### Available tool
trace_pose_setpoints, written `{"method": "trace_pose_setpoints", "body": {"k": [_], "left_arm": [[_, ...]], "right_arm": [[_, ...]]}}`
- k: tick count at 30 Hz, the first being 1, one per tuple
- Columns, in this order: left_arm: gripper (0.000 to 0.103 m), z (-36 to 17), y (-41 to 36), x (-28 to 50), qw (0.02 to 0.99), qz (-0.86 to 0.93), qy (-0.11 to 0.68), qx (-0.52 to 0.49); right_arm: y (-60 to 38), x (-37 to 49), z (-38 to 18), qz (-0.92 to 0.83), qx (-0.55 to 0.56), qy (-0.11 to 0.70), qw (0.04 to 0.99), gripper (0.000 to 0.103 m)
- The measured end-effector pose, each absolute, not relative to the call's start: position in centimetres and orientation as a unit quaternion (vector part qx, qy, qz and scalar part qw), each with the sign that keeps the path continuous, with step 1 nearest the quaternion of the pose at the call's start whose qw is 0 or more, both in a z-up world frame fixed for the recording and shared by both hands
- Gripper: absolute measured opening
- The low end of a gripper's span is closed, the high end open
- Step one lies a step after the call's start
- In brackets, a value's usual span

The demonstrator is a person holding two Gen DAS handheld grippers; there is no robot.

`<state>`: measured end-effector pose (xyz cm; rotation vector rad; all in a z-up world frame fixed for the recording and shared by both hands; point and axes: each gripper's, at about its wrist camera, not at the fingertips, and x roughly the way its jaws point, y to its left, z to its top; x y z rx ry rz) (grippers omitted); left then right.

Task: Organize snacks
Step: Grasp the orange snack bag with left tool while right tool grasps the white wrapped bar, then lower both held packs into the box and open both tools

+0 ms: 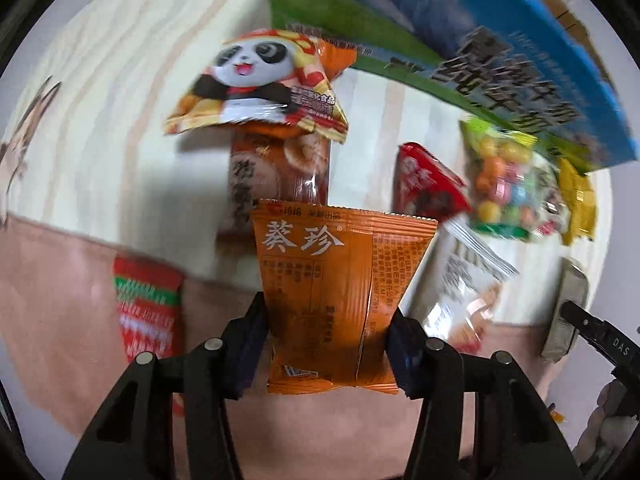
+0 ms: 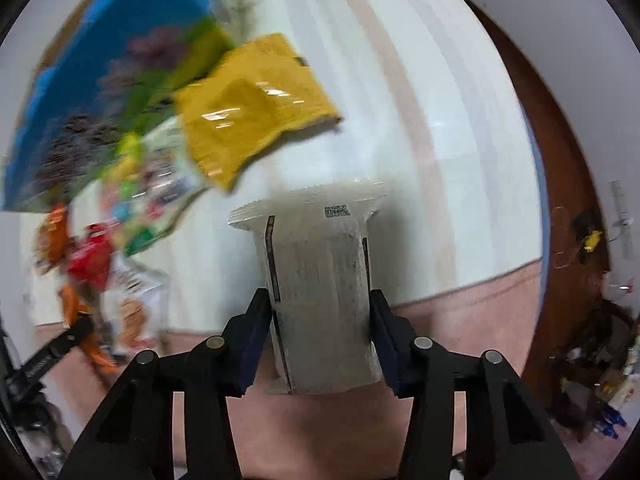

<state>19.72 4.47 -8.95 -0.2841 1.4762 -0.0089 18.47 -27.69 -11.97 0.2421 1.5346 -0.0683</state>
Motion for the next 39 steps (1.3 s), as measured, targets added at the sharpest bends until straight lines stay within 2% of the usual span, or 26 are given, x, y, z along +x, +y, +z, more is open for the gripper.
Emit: {"method": "trace_pose_setpoints", "body": {"k": [7,11,16,21,26,33,39], "left_arm": [[0.051,1.7,4.1,18.1,0.778,-0.051,0.608,-0.147],[0.051,8.7,3.9,20.9,0.807,-0.09,0.563,-0.153],[0.051,12.7,3.5,26.7,0.828,-0.093,0.538,-0.128],[0.051,12.0,4.2,33.0,0.807,-0.086,0.569,-0.129],[0.051,7.0,5.8,39.3,0.752,-0.067,0.637,-0.157],[0.051,1.9,5.4,41.4,0.716,-0.054,0.681,-0.143],[0.052,-0.1,5.4,41.6,0.707,-0.046,0.694,-0.128]], "right_arm": [[-24.2,17.7,-4.3,0.056,0.143,0.66,0.736,0.049],[-20.9,20.2,1.8,0.108,0.149,0.622,0.762,0.049],[-16.1,25.9,6.6,0.137,0.123,0.58,0.794,0.049],[-12.2,31.7,7.3,0.13,0.094,0.565,0.81,0.049],[-9.5,37.0,4.2,0.109,0.086,0.582,0.801,0.049],[-8.5,39.0,-2.1,0.092,0.074,0.627,0.77,0.049],[-7.9,39.7,-5.1,0.098,0.072,0.647,0.753,0.049]]}}
